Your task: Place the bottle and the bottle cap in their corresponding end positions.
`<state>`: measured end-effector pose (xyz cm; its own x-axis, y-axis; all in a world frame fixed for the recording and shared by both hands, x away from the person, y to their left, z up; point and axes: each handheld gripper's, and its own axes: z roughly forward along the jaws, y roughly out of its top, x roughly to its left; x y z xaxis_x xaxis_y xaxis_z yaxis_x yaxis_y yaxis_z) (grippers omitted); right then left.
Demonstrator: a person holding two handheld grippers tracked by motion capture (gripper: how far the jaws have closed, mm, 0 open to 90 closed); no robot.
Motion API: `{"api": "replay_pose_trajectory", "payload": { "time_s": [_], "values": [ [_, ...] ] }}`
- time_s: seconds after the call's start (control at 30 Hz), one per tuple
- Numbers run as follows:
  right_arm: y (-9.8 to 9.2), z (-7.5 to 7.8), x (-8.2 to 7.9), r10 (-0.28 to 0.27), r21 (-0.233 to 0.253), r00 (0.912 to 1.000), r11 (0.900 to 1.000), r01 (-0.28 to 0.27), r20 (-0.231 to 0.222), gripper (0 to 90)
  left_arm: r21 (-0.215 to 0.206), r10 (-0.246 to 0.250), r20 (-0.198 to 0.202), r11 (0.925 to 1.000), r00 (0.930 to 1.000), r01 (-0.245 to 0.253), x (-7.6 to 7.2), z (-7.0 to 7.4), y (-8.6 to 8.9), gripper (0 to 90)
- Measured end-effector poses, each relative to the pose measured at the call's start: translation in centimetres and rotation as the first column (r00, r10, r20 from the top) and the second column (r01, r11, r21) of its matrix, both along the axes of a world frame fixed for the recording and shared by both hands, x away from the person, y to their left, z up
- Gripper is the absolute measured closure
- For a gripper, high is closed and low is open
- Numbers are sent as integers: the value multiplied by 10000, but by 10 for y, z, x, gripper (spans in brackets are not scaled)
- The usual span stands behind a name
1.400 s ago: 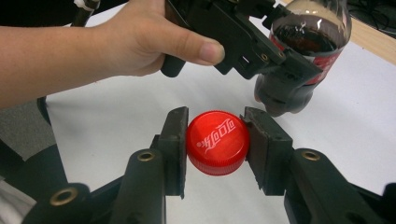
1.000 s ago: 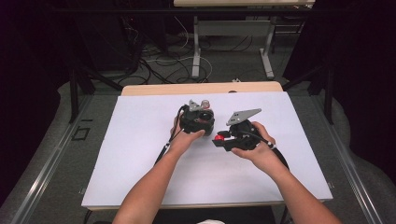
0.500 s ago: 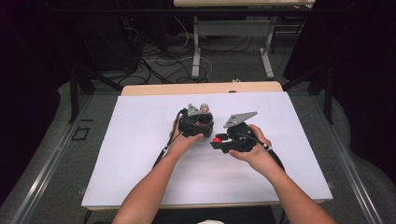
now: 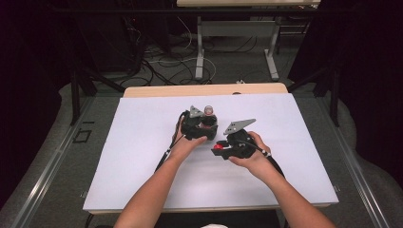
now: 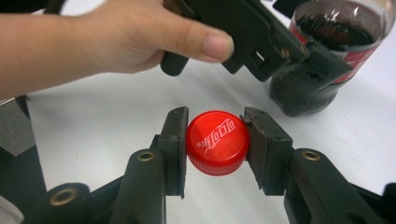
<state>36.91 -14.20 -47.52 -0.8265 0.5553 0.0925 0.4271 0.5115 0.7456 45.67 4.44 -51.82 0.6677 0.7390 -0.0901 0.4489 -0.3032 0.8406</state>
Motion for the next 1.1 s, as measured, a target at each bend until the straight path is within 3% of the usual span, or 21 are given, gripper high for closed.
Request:
{"api": "replay_pose_trajectory", "payload": {
  "time_s": [0.03, 0.23, 0.3, 0.33, 0.4, 0.5, 0.67, 0.77, 0.83, 1.1],
  "values": [
    [1, -3, 0, -71, 107, 10000, 9999, 70, 70, 615, 67, -64, -74, 10000, 10000, 65, -1, 1, 1, 158],
    [8, -15, 3, 10, -34, 9999, 10000, -11, -134, 615, -427, 26, -81, 9991, 10000, -29, -11, 6, 5, 46],
    [11, -20, 3, 124, -180, 9998, 9998, -127, -173, 615, -315, -34, -63, 9995, 10000, 32, -14, 9, 10, 5],
    [13, -23, 3, 117, -219, 9997, 9997, -122, -220, 615, -255, -18, -45, 9997, 10000, 17, -16, 10, 12, 6],
    [17, -30, 3, 195, -410, 9994, 9989, -206, -271, 615, -536, 75, -116, 9985, 9999, -81, -20, 11, 17, 6],
    [22, -38, 2, 168, -708, 9974, 9973, -218, -707, 615, -648, 74, -135, 9979, 9999, -83, -24, 14, 24, 6],
    [28, -52, 3, 188, -939, 9959, 9952, -272, -890, 614, -769, 114, -230, 9970, 9997, -131, -34, 17, 34, 6],
    [28, -60, 4, 390, -1083, 9961, 9930, -476, -798, 614, -794, 134, -250, 9967, 9996, -153, -39, 16, 40, 6],
    [31, -63, 4, 174, -1136, 9953, 9931, -282, -951, 614, -878, 183, -294, 9959, 9994, -208, -43, 15, 42, 6],
    [33, -70, 5, 193, -1422, 9964, 9894, -309, -823, 612, -832, 183, -417, 9963, 9990, -217, -50, 12, 50, 7]
  ]
}}
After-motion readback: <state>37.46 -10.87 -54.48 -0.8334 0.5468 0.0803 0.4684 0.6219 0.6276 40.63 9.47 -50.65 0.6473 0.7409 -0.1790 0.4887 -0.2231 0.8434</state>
